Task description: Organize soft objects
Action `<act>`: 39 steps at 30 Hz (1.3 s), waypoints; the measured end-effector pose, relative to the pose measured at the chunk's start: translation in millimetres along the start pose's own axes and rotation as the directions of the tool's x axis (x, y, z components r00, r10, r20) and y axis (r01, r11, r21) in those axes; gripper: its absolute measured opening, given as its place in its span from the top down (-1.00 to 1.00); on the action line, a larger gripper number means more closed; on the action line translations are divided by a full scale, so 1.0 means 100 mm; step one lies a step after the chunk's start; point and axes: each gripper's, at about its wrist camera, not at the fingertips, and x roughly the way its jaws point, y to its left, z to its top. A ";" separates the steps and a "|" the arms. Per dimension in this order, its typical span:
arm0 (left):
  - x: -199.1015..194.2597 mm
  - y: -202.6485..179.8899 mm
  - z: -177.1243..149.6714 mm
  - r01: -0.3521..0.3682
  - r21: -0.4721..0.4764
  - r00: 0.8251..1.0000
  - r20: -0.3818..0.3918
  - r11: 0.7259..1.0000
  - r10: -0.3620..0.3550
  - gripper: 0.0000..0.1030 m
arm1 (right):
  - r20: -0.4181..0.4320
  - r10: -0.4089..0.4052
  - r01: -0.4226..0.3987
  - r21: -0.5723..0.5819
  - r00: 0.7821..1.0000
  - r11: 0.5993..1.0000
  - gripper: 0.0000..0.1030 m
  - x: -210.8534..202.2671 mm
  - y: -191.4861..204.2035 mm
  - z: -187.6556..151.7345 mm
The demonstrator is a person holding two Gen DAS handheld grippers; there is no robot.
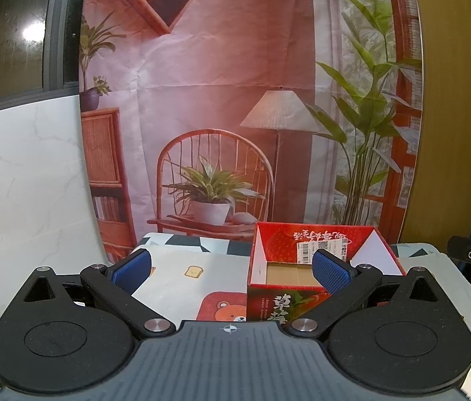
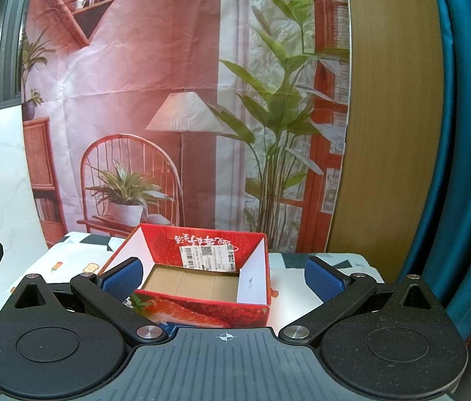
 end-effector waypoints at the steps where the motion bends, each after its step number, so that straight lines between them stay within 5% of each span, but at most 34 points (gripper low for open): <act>1: 0.00 0.00 0.00 0.000 0.001 1.000 0.001 1.000 0.000 -1.00 | 0.000 0.000 0.000 0.000 1.000 1.000 -0.99 0.00 0.00 0.00; 39: 0.05 0.03 -0.05 0.010 -0.008 1.000 -0.004 1.000 -0.010 -1.00 | 0.001 0.002 -0.002 -0.002 1.000 1.000 -0.99 0.06 -0.04 -0.01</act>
